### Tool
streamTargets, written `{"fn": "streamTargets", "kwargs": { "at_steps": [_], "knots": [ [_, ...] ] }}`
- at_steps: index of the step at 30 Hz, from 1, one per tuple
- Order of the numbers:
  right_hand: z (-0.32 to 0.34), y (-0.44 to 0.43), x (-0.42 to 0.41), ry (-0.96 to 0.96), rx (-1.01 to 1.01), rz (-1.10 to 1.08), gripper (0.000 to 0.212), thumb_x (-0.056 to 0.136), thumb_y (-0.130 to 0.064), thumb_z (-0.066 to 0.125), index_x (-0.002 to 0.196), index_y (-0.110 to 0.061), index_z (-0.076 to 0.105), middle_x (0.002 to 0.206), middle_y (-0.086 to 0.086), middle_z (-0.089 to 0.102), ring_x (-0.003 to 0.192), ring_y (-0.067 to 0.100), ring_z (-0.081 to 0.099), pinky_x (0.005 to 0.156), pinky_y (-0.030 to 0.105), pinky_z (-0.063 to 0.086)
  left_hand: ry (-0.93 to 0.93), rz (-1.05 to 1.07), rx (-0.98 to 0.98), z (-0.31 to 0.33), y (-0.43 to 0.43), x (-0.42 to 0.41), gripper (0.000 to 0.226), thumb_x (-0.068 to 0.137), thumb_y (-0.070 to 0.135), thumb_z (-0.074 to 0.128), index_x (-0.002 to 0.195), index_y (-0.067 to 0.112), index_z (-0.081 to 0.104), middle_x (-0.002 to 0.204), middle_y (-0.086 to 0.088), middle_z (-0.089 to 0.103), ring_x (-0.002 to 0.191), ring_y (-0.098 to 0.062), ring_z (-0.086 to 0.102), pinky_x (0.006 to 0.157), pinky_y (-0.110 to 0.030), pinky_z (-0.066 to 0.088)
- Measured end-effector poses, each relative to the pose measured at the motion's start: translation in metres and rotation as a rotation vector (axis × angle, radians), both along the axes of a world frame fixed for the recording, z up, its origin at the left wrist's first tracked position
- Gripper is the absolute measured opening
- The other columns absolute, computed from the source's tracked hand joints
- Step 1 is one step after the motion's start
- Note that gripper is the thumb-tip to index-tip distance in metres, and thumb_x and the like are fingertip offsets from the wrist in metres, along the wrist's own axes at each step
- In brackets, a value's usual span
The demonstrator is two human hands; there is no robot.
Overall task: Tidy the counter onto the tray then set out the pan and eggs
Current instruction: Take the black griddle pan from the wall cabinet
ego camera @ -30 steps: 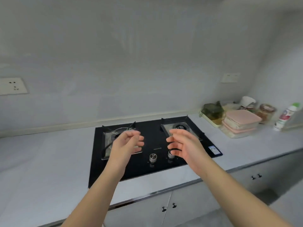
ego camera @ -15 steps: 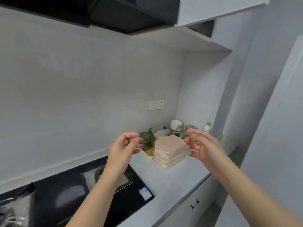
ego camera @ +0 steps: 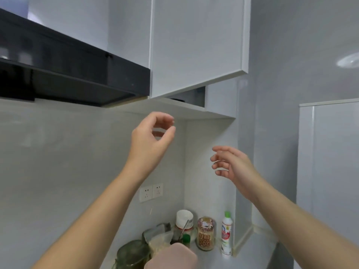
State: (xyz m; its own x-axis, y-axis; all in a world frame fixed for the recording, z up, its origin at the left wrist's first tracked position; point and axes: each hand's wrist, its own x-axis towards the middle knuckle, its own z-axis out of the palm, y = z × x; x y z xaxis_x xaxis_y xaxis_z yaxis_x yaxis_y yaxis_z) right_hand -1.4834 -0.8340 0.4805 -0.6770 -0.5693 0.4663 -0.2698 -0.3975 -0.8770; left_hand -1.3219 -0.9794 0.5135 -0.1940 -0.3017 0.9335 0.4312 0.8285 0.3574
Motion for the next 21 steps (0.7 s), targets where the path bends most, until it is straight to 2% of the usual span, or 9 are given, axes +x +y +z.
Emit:
{"fn": "streamTargets", "kwargs": {
  "at_steps": [5, 8, 12, 15, 17, 21],
  "knots": [
    [0.049, -0.041, -0.041, 0.134, -0.033, 0.016, 0.014, 0.093, -0.006, 0.052, 0.102, -0.010, 0.063, 0.078, 0.007, 0.065, 0.060, 0.017, 0.058, 0.058, 0.029, 0.047, 0.077, 0.194, -0.192, 0.046, -0.006, -0.042, 0.018, 0.084, 0.013, 0.066, 0.098, 0.018, 0.058, 0.092, 0.007, 0.062, 0.084, -0.006, 0.059, 0.071, -0.025, 0.051],
    [0.078, -0.068, -0.069, 0.233, -0.038, 0.013, 0.014, 0.095, -0.009, 0.051, 0.102, -0.011, 0.062, 0.077, 0.005, 0.065, 0.058, 0.015, 0.058, 0.056, 0.026, 0.048, 0.174, 0.373, -0.291, 0.064, -0.013, -0.065, 0.032, 0.080, 0.022, 0.072, 0.102, 0.020, 0.049, 0.097, 0.006, 0.053, 0.086, -0.010, 0.053, 0.072, -0.026, 0.048],
    [0.113, -0.099, -0.106, 0.398, 0.000, -0.032, 0.014, 0.094, -0.012, 0.052, 0.102, -0.011, 0.063, 0.085, 0.005, 0.067, 0.064, 0.015, 0.060, 0.061, 0.028, 0.050, 0.287, 0.573, -0.270, 0.080, -0.019, -0.087, 0.048, 0.079, 0.028, 0.073, 0.116, 0.013, 0.046, 0.102, 0.002, 0.046, 0.088, -0.015, 0.048, 0.069, -0.026, 0.042],
    [0.141, -0.125, -0.137, 0.699, 0.002, -0.216, 0.018, 0.091, -0.014, 0.057, 0.106, -0.011, 0.066, 0.095, 0.002, 0.066, 0.081, 0.017, 0.061, 0.075, 0.030, 0.050, 0.321, 0.659, -0.232, 0.089, -0.028, -0.095, 0.039, 0.082, 0.028, 0.069, 0.110, 0.012, 0.047, 0.098, 0.004, 0.044, 0.083, -0.010, 0.044, 0.067, -0.027, 0.040],
    [0.160, -0.137, -0.151, 0.889, -0.005, -0.300, 0.022, 0.091, -0.017, 0.057, 0.111, -0.014, 0.066, 0.103, -0.002, 0.066, 0.090, 0.014, 0.058, 0.085, 0.027, 0.047, 0.320, 0.695, -0.200, 0.092, -0.036, -0.098, 0.033, 0.085, 0.029, 0.068, 0.104, 0.013, 0.045, 0.094, 0.004, 0.045, 0.078, -0.010, 0.043, 0.065, -0.028, 0.039],
    [0.189, -0.166, -0.169, 1.109, 0.094, -0.193, 0.032, 0.092, -0.019, 0.055, 0.122, -0.017, 0.064, 0.119, -0.002, 0.065, 0.109, 0.016, 0.057, 0.096, 0.031, 0.045, 0.314, 0.802, -0.216, 0.091, -0.037, -0.103, 0.030, 0.087, 0.027, 0.064, 0.095, 0.021, 0.036, 0.090, 0.002, 0.045, 0.076, -0.014, 0.044, 0.060, -0.021, 0.034]
  ]
}}
